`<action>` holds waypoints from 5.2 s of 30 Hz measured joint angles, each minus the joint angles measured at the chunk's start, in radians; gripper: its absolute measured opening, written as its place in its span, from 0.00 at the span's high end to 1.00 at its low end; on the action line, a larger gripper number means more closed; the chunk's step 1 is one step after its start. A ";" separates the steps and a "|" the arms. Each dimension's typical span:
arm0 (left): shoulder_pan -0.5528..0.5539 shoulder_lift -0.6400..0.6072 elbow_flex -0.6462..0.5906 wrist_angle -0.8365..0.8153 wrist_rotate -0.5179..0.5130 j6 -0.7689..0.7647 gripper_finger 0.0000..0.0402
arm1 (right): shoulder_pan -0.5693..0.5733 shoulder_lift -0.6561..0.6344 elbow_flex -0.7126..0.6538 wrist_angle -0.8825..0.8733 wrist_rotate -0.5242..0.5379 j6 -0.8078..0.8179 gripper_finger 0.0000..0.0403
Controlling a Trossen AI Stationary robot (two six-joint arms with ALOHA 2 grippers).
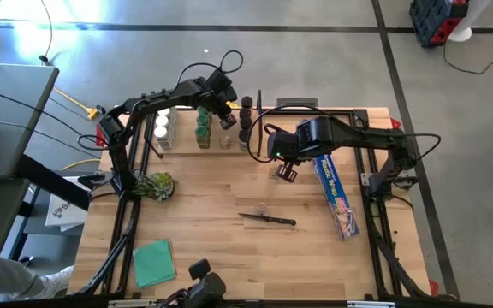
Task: Shelf spices
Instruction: Adjust the brown and green lid seasoning bottles on the shelf
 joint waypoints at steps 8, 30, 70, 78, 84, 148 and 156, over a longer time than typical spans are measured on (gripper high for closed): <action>-0.092 -0.165 -0.003 -0.161 0.063 -0.044 1.00 | 0.000 0.000 0.001 0.013 0.000 -0.031 1.00; -0.159 -0.153 -0.057 -0.270 0.053 0.138 0.45 | 0.055 0.000 0.001 0.017 -0.021 -0.036 1.00; -0.175 -0.022 -0.056 -0.261 0.058 0.312 0.30 | 0.078 0.001 0.001 0.014 -0.024 -0.009 1.00; -0.176 -0.022 -0.056 -0.265 0.056 0.366 0.45 | 0.078 0.001 0.001 0.014 -0.024 -0.009 1.00; -0.176 -0.023 -0.056 -0.282 0.056 0.406 0.58 | 0.078 0.001 0.001 0.014 -0.024 -0.009 1.00; -0.180 -0.022 -0.057 -0.250 -0.006 0.936 0.44 | 0.078 0.001 0.001 0.014 -0.071 -0.007 1.00; -0.200 -0.034 -0.057 -0.240 -0.035 0.914 0.35 | 0.078 0.001 0.001 0.014 -0.083 -0.002 1.00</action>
